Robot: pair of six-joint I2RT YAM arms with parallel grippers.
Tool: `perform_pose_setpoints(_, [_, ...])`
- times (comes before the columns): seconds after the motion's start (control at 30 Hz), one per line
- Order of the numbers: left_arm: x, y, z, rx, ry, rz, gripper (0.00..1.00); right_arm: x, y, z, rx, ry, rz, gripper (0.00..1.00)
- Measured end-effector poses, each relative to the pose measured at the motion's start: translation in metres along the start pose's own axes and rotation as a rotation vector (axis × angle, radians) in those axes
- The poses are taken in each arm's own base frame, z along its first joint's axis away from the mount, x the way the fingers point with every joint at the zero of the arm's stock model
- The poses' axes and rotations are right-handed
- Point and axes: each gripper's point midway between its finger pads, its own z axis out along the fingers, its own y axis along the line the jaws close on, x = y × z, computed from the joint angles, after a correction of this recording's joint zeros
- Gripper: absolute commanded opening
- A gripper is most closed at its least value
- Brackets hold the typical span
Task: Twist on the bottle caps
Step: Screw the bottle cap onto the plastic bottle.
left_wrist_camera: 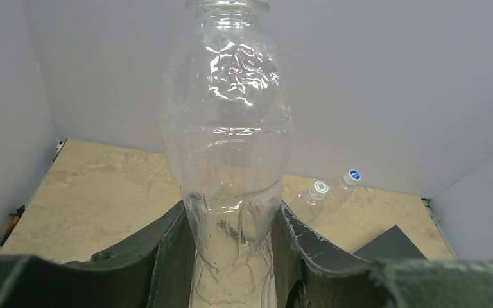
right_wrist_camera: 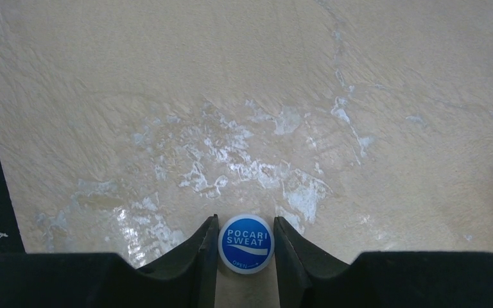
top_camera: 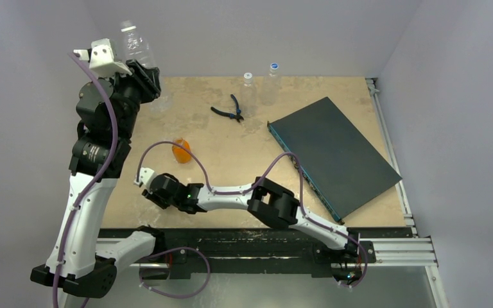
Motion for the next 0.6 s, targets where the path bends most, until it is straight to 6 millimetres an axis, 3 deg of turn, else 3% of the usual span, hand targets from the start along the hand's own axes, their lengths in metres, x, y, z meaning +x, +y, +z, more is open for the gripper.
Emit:
perform_pose_setpoints(0.13, [0.007,0.0,-0.001,0.013,0.018,0.022,0.25,0.007,-0.006,-0.013,-0.003,0.029,0.011,0.17])
perform_pose_setpoints(0.2, [0.016,-0.002,0.0,0.032,0.039,0.041,0.24,0.009,-0.013,-0.029,-0.01,0.052,0.033,0.14])
perform_pose_setpoints(0.3, [0.034,-0.004,0.004,0.065,0.08,0.06,0.22,-0.003,-0.035,-0.058,-0.01,0.053,0.095,0.14])
perform_pose_setpoints(0.5, [0.087,-0.017,0.016,0.182,0.194,0.097,0.19,-0.052,-0.128,-0.133,0.083,-0.04,0.27,0.13])
perform_pose_setpoints(0.6, [0.109,-0.029,0.026,0.267,0.233,0.123,0.19,-0.051,-0.174,-0.167,0.152,-0.054,0.347,0.12])
